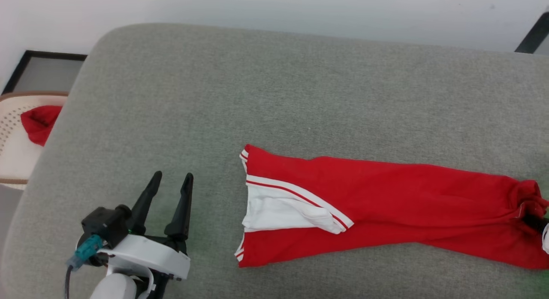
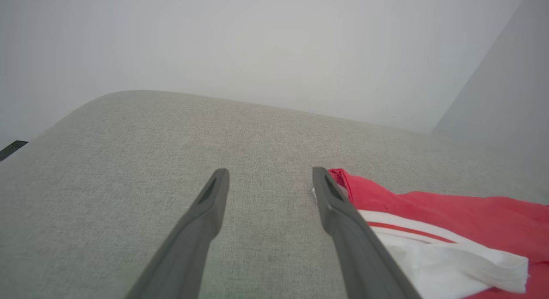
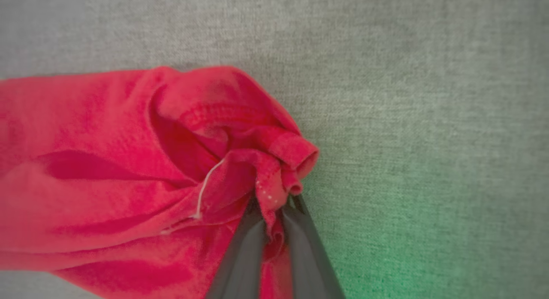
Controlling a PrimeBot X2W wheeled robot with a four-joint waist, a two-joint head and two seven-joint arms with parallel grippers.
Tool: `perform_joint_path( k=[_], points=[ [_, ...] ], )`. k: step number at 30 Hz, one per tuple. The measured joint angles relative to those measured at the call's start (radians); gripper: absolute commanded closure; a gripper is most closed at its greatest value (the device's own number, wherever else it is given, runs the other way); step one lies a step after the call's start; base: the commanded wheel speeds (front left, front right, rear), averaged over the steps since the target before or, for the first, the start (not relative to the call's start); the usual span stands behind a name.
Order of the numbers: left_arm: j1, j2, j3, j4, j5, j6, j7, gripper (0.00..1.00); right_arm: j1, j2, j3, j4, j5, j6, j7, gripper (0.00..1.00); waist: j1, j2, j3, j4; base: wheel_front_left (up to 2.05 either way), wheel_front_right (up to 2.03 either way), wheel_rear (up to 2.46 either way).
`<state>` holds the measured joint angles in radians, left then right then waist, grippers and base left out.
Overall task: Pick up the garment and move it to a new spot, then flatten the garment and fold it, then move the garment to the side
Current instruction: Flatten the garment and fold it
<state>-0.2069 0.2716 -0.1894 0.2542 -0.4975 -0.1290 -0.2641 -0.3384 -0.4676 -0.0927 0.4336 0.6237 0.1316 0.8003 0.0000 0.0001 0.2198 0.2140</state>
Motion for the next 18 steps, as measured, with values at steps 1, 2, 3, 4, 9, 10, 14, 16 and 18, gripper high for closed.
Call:
perform_joint_path(
  k=[1, 2, 3, 4, 9, 10, 14, 16, 18],
  points=[
    [0.001, 0.0, 0.0, -0.003, -0.002, 0.0, 0.0, 0.0, 0.0, 0.002, -0.008, -0.001, 0.002, 0.0, -0.008, 1.0, 0.0, 0.0, 0.001, -0.005, 0.0, 0.0, 0.0],
    [0.002, 0.001, 0.0, -0.006, -0.004, 0.0, 0.0, 0.0, -0.001, 0.004, -0.016, -0.003, 0.004, 0.001, -0.016, 1.0, 0.0, 0.0, 0.002, -0.011, 0.0, 0.0, 0.0],
    [0.002, 0.001, 0.0, -0.008, -0.004, 0.0, 0.0, 0.0, -0.002, 0.005, -0.026, -0.005, 0.004, 0.002, -0.026, 1.0, 0.0, 0.0, 0.004, -0.016, 0.0, 0.0, 0.0],
    [0.003, 0.001, -0.001, -0.012, -0.005, 0.0, 0.0, 0.0, -0.002, 0.003, -0.038, -0.007, 0.004, 0.003, -0.036, 1.0, 0.0, 0.0, 0.007, -0.022, 0.0, 0.0, 0.0],
    [0.003, 0.011, 0.01, -0.031, -0.012, 0.0, 0.0, 0.0, 0.006, -0.075, -0.129, -0.012, -0.033, 0.001, -0.088, 1.0, 0.0, 0.0, 0.03, -0.052, 0.0, 0.0, 0.0],
    [0.003, 0.013, 0.013, -0.036, -0.014, 0.0, 0.0, 0.0, 0.006, -0.094, -0.152, -0.011, -0.044, 0.001, -0.097, 1.0, 0.0, 0.0, 0.036, -0.058, 0.0, 0.0, 0.0],
    [-0.002, 0.037, 0.018, -0.053, -0.021, 0.0, 0.0, 0.0, 0.004, -0.164, -0.237, -0.01, -0.108, 0.0, -0.118, 1.0, 0.0, 0.0, 0.059, -0.084, 0.0, 0.0, 0.0],
    [-0.009, 0.048, 0.021, -0.058, -0.022, 0.0, 0.0, 0.0, 0.0, -0.186, -0.284, -0.013, -0.142, 0.0, -0.127, 1.0, 0.0, -0.0001, 0.07, -0.095, 0.0, 0.0, 0.0],
    [-0.016, 0.055, 0.023, -0.063, -0.025, 0.0, 0.0, 0.0, -0.004, -0.202, -0.318, -0.009, -0.172, 0.0, -0.127, 1.0, 0.0, 0.0, 0.08, -0.104, 0.0, 0.0, 0.0]
  ],
)
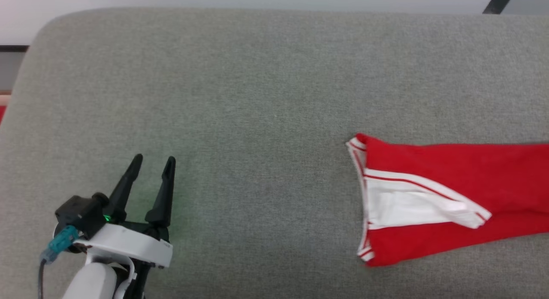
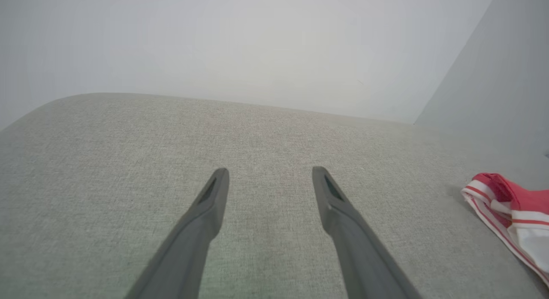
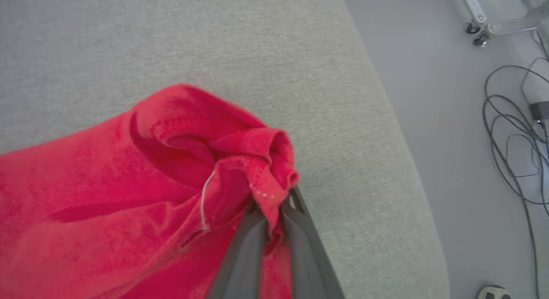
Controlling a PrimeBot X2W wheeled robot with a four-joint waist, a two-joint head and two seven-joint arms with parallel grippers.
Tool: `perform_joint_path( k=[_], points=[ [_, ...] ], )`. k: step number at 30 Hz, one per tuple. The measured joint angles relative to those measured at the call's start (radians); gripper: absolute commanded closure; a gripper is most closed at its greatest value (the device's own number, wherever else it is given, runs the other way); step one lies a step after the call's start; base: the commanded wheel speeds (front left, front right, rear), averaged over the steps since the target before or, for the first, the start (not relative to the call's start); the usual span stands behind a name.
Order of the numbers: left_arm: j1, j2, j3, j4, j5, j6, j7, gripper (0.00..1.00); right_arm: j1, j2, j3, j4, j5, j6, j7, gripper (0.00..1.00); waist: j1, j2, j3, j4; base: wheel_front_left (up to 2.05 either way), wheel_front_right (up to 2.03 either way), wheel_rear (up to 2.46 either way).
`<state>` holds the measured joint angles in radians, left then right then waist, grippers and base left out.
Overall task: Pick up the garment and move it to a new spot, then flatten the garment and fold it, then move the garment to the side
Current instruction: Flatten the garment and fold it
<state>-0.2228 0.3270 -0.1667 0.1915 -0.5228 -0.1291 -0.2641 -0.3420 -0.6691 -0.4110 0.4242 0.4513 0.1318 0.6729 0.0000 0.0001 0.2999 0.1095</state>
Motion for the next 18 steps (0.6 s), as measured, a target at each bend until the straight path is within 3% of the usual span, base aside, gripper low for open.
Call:
perform_joint_path(
  k=[7, 12, 18],
  points=[
    [-0.002, 0.003, -0.003, 0.006, -0.004, 0.0, 0.0, 0.0, -0.029, 0.02, -0.028, 0.013, -0.028, 0.0, -0.004, 1.0, 0.0, 0.0, 0.005, -0.015, 0.0, 0.0, 0.0],
    [0.005, -0.007, -0.013, 0.025, -0.004, 0.0, 0.0, 0.0, -0.012, 0.053, 0.109, -0.088, 0.022, 0.0, 0.024, 1.0, 0.0, 0.0, -0.02, -0.014, 0.0, 0.0, 0.0],
    [0.022, -0.017, -0.026, 0.048, -0.004, 0.0, 0.0, 0.0, 0.022, 0.101, 0.313, -0.316, 0.112, 0.0, 0.095, 1.0, 0.0, 0.0, -0.065, -0.014, 0.0, 0.0, 0.0]
  ],
)
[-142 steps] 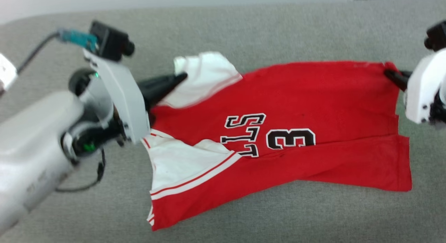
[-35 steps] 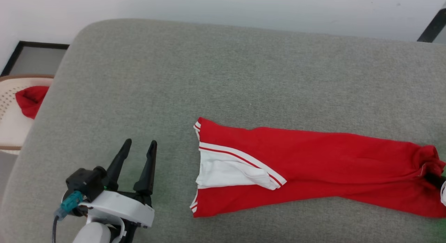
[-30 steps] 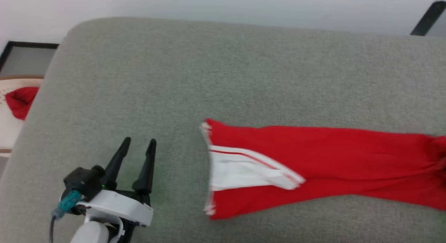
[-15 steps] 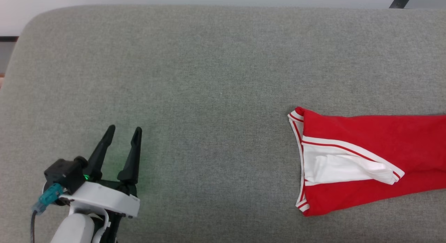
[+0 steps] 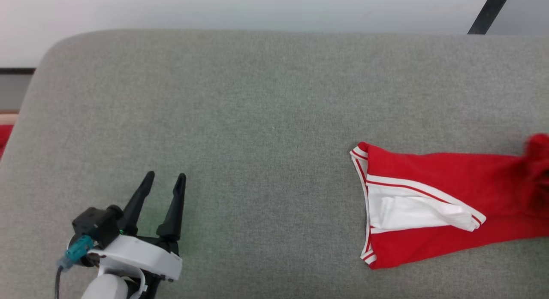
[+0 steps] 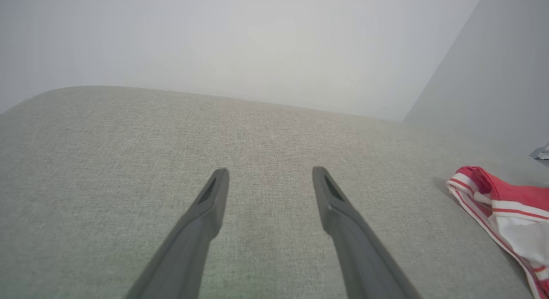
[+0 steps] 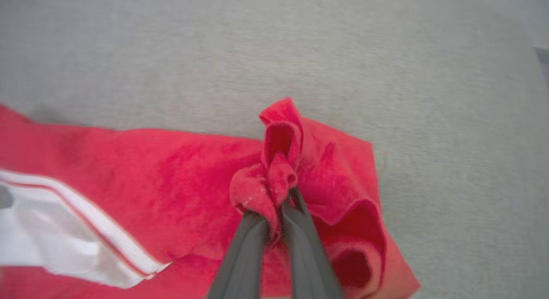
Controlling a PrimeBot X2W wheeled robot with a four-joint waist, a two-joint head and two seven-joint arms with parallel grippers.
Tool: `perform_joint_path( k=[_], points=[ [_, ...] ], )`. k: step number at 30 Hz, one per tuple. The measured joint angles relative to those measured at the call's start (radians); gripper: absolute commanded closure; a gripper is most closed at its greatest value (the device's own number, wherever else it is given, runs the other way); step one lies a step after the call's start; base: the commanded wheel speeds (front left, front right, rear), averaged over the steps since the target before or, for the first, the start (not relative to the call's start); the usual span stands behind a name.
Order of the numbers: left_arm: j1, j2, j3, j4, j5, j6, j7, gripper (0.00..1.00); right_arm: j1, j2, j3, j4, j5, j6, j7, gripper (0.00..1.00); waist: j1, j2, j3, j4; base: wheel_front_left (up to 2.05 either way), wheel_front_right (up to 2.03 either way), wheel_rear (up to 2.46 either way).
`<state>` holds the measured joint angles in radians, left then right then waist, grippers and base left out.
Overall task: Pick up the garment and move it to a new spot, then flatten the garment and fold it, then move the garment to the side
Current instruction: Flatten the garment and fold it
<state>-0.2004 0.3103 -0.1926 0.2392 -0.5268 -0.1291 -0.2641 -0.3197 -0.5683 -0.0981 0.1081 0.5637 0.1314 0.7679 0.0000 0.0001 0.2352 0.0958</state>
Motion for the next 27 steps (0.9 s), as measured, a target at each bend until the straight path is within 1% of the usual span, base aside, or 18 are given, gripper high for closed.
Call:
perform_joint_path(
  k=[4, 8, 12, 16, 21, 25, 26, 27],
  points=[
    [0.003, -0.006, -0.007, 0.004, -0.001, 0.0, 0.0, 0.0, 0.006, 0.035, 0.126, -0.127, 0.06, 0.0, 0.041, 1.0, 0.0, 0.0, -0.027, 0.006, 0.0, 0.0, 0.0],
    [0.014, -0.013, -0.012, 0.009, -0.002, 0.0, 0.0, 0.0, -0.007, 0.084, 0.249, -0.18, 0.098, 0.0, 0.047, 1.0, 0.0, 0.0, -0.045, 0.019, 0.0, 0.0, 0.0],
    [0.016, -0.02, -0.03, 0.014, -0.002, 0.0, 0.0, 0.0, -0.04, 0.123, 0.354, -0.17, 0.118, 0.0, 0.039, 1.0, 0.0, 0.0, -0.054, 0.038, 0.0, 0.0, 0.0],
    [0.011, -0.019, -0.043, 0.018, -0.01, 0.0, 0.0, 0.0, -0.063, 0.14, 0.43, -0.126, 0.126, 0.0, 0.022, 1.0, 0.0, 0.0, -0.057, 0.061, 0.0, 0.0, 0.0],
    [0.002, -0.023, -0.05, 0.025, -0.012, 0.0, 0.0, 0.0, -0.064, 0.138, 0.487, -0.067, 0.142, 0.0, -0.008, 1.0, 0.0, 0.0, -0.058, 0.087, 0.0, 0.0, 0.0],
    [0.004, -0.026, -0.049, 0.028, -0.012, 0.0, 0.0, 0.0, -0.063, 0.138, 0.498, -0.029, 0.152, 0.0, -0.049, 1.0, 0.0, 0.0, -0.063, 0.095, 0.0, 0.0, 0.0],
    [0.005, -0.026, -0.048, 0.029, -0.012, 0.0, 0.0, 0.0, -0.063, 0.139, 0.499, -0.021, 0.156, 0.0, -0.06, 0.81, 0.0, 0.0, -0.065, 0.094, 0.0, 0.0, 0.0],
    [0.007, -0.026, -0.046, 0.031, -0.012, 0.0, 0.0, 0.0, -0.063, 0.139, 0.499, -0.013, 0.157, 0.0, -0.067, 0.64, 0.0, 0.0, -0.067, 0.093, 0.0, 0.0, 0.0]
  ],
)
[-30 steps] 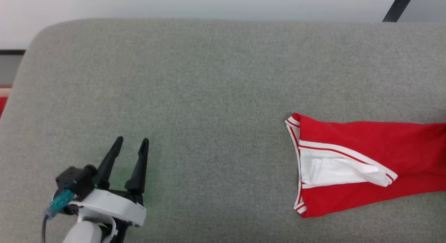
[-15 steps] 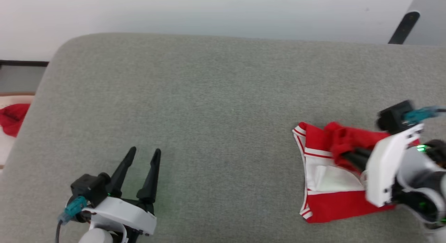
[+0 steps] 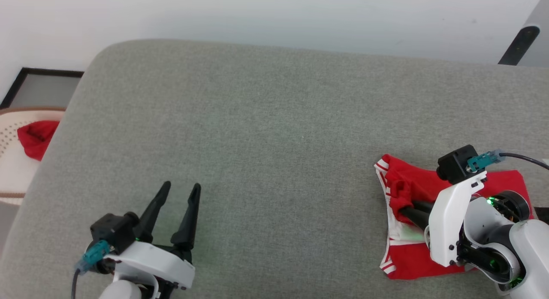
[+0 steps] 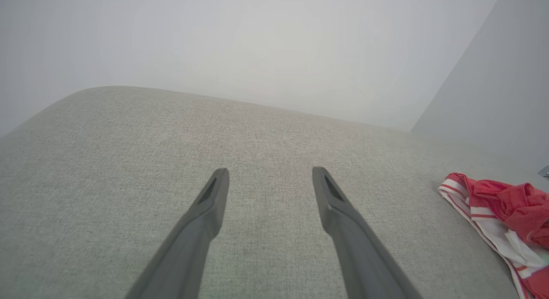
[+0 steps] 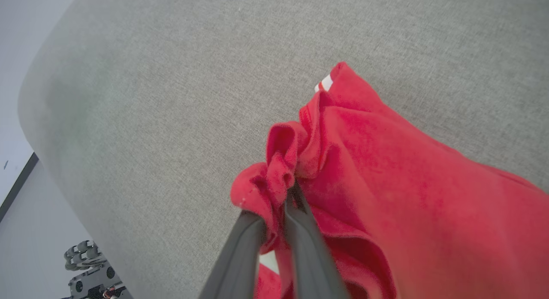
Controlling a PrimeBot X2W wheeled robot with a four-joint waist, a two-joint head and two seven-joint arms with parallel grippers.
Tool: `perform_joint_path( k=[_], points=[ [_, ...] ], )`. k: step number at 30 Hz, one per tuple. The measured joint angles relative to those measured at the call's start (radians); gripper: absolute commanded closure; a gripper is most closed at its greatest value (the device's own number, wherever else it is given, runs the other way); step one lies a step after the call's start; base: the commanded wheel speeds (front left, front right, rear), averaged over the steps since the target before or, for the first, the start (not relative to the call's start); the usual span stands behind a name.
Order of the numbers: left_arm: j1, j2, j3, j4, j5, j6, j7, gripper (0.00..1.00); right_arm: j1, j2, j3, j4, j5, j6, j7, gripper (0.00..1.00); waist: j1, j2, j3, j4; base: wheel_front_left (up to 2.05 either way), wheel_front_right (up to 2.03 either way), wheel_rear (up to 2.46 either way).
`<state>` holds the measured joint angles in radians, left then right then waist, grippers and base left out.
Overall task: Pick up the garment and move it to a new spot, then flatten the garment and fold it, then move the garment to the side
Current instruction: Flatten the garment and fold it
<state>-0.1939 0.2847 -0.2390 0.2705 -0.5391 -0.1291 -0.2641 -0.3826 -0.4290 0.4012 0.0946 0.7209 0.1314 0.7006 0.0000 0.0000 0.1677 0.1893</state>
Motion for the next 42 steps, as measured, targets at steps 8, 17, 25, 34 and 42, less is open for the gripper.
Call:
perform_joint_path(
  k=[8, 17, 25, 34, 42],
  points=[
    [0.01, 0.001, 0.021, 0.017, -0.007, 0.0, 0.0, 0.0, 0.0, 0.009, -0.009, 0.012, 0.071, 0.0, -0.091, 0.0, 0.0, 0.0, -0.034, -0.025, 0.0, 0.0, 0.0],
    [0.043, 0.002, 0.021, 0.071, -0.025, 0.0, 0.0, 0.0, 0.053, -0.071, -0.053, 0.059, 0.126, 0.0, -0.266, 0.0, 0.0, 0.0, -0.106, -0.069, 0.0, 0.0, 0.0],
    [0.074, 0.016, 0.015, 0.105, -0.032, 0.0, 0.0, 0.0, 0.183, -0.138, -0.121, 0.137, 0.105, 0.0, -0.498, 0.0, 0.0, 0.0, -0.176, -0.102, 0.0, 0.0, 0.0],
    [0.115, 0.029, 0.029, 0.108, -0.013, 0.0, 0.0, 0.0, 0.296, -0.129, -0.158, 0.131, 0.062, 0.0, -0.673, 0.0, 0.0, 0.0, -0.216, -0.126, 0.0, 0.0, 0.0],
    [0.184, 0.032, 0.053, 0.065, 0.013, 0.001, 0.0, 0.0, 0.353, -0.076, -0.222, 0.104, -0.018, 0.0, -0.824, 0.0, 0.0, 0.0, -0.242, -0.142, 0.0, 0.0, 0.0]
  ],
)
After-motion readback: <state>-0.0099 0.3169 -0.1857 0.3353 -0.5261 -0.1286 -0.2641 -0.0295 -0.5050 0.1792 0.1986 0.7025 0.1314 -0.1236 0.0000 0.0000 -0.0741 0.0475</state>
